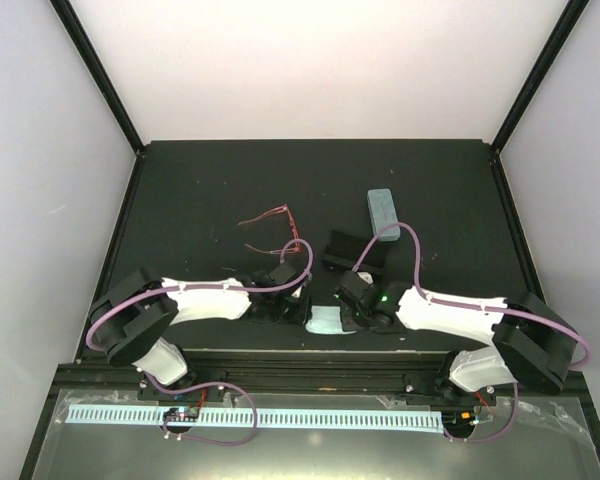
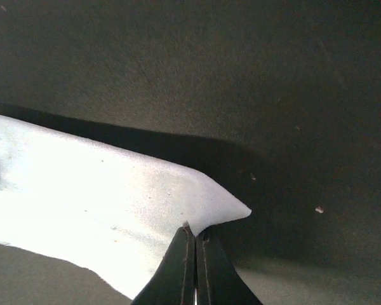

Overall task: Organize the sunglasses
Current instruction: Pick up the glasses cleaning cloth from the center of the board, then place the glasses cleaning cloth in the sunglasses case.

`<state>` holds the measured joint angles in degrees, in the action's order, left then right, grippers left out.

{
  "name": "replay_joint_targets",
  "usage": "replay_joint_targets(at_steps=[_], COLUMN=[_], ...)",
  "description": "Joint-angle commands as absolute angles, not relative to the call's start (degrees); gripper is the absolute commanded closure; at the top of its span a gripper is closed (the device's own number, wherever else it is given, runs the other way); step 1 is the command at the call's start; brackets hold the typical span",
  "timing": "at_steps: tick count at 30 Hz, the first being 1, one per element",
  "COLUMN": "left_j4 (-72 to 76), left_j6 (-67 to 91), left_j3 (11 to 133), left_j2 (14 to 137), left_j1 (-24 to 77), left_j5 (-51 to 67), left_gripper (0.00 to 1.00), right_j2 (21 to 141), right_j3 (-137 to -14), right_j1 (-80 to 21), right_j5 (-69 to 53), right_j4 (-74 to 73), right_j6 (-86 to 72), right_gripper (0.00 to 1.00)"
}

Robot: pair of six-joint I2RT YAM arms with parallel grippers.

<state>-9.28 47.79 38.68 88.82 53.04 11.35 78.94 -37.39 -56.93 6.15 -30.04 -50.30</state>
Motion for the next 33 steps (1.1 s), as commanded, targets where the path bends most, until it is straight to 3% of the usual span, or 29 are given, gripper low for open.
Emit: replay_joint_targets(at_steps=[1, 12, 25, 33], left_j4=[-11.14, -15.28, -18.18, -16.18], left_j6=[46.42, 42.14, 34.04, 33.22], left_j3=[41.97, 52.15, 72.08, 77.83], left_j2=[86.10, 87.58, 104.29, 110.86], left_j1=[53.35, 50.19, 41.75, 38.63], left_j5=[10.89, 11.68, 21.60, 26.95], left_gripper=[0.99, 0.98, 0.98, 0.99], right_j2=[75.81, 74.72, 83.10, 89.45], right_j3=[-39.84, -45.70, -52.89, -56.13], right_j1=[-57.06, -50.87, -38.74, -35.16], right_j5=[10.59, 13.24, 12.70, 12.68], right_j4=[-33.57, -36.91, -34.02, -31.71], right_j6=[-51.28, -46.91, -39.53, -37.41], right_gripper=[0.99, 0.99, 0.99, 0.99])
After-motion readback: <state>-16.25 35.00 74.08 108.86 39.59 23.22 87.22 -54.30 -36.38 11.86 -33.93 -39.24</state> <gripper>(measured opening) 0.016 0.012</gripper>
